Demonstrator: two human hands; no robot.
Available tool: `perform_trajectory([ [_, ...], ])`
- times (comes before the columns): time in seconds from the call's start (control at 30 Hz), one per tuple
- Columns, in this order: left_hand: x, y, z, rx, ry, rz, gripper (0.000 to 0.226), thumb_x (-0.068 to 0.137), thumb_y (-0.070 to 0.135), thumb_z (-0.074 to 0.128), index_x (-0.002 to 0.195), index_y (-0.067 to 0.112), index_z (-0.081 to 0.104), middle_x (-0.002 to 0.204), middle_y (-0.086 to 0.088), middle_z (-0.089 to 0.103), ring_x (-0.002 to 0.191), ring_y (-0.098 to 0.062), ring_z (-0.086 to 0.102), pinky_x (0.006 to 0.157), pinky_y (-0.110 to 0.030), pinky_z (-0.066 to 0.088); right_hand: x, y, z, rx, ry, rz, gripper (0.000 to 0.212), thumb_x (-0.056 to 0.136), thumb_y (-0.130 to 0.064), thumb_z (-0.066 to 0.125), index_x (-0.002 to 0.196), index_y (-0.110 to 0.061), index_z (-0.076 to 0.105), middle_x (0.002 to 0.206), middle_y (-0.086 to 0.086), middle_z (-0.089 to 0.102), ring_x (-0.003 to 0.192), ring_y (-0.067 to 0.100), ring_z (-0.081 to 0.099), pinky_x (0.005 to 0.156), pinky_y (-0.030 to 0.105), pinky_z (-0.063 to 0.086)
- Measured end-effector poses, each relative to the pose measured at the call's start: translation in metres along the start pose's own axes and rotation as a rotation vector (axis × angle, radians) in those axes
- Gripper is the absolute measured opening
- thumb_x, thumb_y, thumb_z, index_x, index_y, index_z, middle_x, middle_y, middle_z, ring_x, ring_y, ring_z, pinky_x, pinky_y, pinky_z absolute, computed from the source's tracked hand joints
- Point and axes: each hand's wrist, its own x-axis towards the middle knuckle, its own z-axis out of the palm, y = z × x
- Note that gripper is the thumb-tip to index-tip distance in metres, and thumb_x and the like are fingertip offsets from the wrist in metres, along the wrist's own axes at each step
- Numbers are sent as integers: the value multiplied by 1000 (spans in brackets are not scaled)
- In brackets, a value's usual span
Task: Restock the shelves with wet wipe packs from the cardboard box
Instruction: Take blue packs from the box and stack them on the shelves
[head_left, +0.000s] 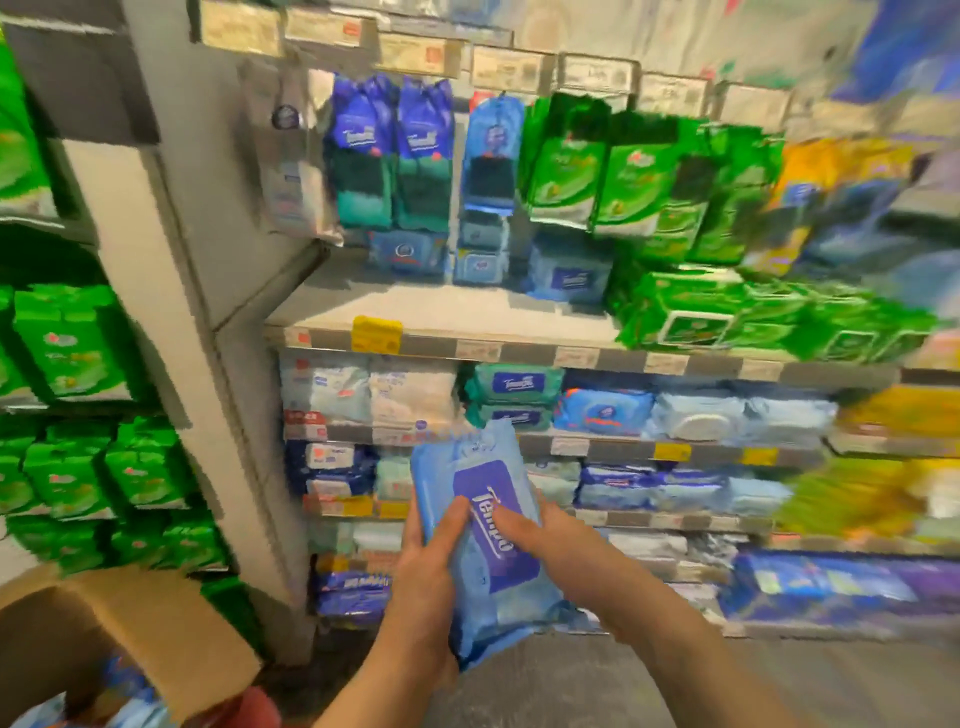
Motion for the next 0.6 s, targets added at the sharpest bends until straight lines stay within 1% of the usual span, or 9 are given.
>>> perform_trajectory([
  [0.07, 10, -19, 30, 14, -2, 0, 75, 66, 45, 77, 134, 21, 56, 112, -15, 73, 96, -38, 72, 79, -52, 59, -13, 3, -39, -88, -1, -39, 50, 84, -58, 70, 127, -35, 61, 112, -15, 76, 102, 5, 72, 98, 35, 56],
  [0.1, 14, -26, 45, 16, -5, 5, 76, 66, 47, 77, 135, 22, 56, 114, -14, 72, 99, -39, 71, 83, -55, 57, -18, 5, -58, -115, 6, -57, 44, 88, -54, 68, 127, -34, 61, 111, -18, 75, 101, 1, 71, 97, 29, 55],
  [0.17, 20, -36, 76, -11, -34, 11, 65, 77, 46, 71, 137, 26, 54, 117, -13, 71, 101, -39, 70, 82, -55, 57, -28, 9, -91, -138, 24, -93, 41, 92, -53, 66, 127, -33, 63, 113, -18, 75, 103, 0, 70, 95, 28, 55],
  [0.23, 26, -43, 101, -35, -72, 14, 60, 81, 46, 67, 137, 29, 53, 119, -13, 71, 103, -39, 69, 83, -56, 57, -33, 16, -117, -39, 71, -129, 47, 88, -58, 71, 127, -31, 64, 113, -13, 76, 100, 7, 72, 87, 31, 57],
  [0.33, 34, -46, 134, -52, -79, 50, 57, 83, 47, 65, 135, 30, 53, 118, -11, 72, 104, -38, 69, 89, -62, 53, -34, 25, -139, 248, 227, -110, 69, 69, -62, 81, 131, -37, 60, 115, 0, 74, 87, 14, 73, 74, 38, 59],
  [0.4, 42, -43, 152, -63, -61, 114, 53, 87, 44, 63, 138, 35, 49, 117, -7, 72, 102, -34, 71, 87, -60, 54, -32, 28, -144, 442, 312, -111, 75, 66, -54, 82, 135, -45, 53, 120, 3, 72, 92, 22, 77, 75, 48, 63],
  [0.43, 46, -41, 160, -68, -51, 146, 56, 87, 44, 63, 140, 37, 46, 118, -5, 72, 101, -32, 72, 86, -58, 56, -28, 31, -145, 533, 340, -102, 77, 67, -51, 82, 137, -43, 50, 119, 3, 73, 93, 27, 77, 76, 54, 63],
  [0.5, 59, -41, 172, -85, -19, 180, 62, 86, 44, 64, 143, 38, 40, 118, -4, 72, 97, -29, 73, 80, -51, 58, -18, 32, -145, 657, 331, -75, 75, 71, -48, 81, 138, -30, 53, 114, 6, 76, 95, 34, 76, 80, 65, 59],
  [0.6, 79, -43, 183, -108, 10, 173, 55, 94, 41, 59, 145, 35, 39, 114, -4, 73, 90, -24, 75, 67, -39, 60, -2, 25, -146, 626, 255, -111, 64, 77, -47, 83, 130, -19, 60, 110, 7, 77, 95, 33, 75, 86, 67, 57],
])
